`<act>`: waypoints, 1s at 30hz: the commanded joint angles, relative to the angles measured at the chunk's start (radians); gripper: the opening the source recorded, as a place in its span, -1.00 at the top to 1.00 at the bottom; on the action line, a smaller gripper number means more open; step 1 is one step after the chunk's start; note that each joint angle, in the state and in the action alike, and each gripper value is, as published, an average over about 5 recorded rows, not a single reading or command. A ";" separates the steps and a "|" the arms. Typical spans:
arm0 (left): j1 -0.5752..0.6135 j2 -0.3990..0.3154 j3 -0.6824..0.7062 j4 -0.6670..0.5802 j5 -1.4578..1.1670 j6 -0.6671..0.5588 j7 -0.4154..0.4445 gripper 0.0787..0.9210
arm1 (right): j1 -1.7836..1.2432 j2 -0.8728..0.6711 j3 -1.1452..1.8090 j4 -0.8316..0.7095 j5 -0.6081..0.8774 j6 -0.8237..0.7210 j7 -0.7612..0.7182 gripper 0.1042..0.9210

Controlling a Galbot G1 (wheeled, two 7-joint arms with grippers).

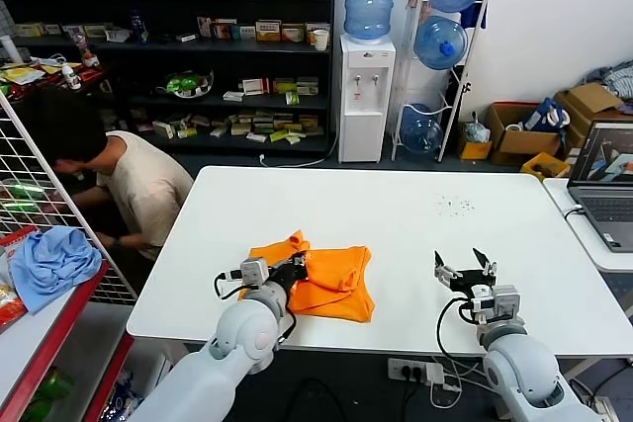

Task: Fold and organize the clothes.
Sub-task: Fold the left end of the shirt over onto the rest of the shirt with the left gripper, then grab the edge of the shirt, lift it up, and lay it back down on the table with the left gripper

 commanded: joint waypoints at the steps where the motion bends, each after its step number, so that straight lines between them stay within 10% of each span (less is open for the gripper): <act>1: -0.030 -0.067 0.096 0.056 0.008 0.020 0.036 0.92 | 0.017 0.012 0.007 -0.036 -0.016 0.028 0.000 -0.76; 16: -0.029 -0.076 0.089 0.063 0.017 -0.053 0.104 0.86 | 0.007 0.023 0.004 -0.028 -0.012 0.028 -0.001 -0.76; 30: 0.058 0.137 -0.072 -0.131 -0.077 -0.185 0.170 -0.06 | 0.029 0.035 -0.022 -0.031 -0.017 0.017 -0.005 -0.76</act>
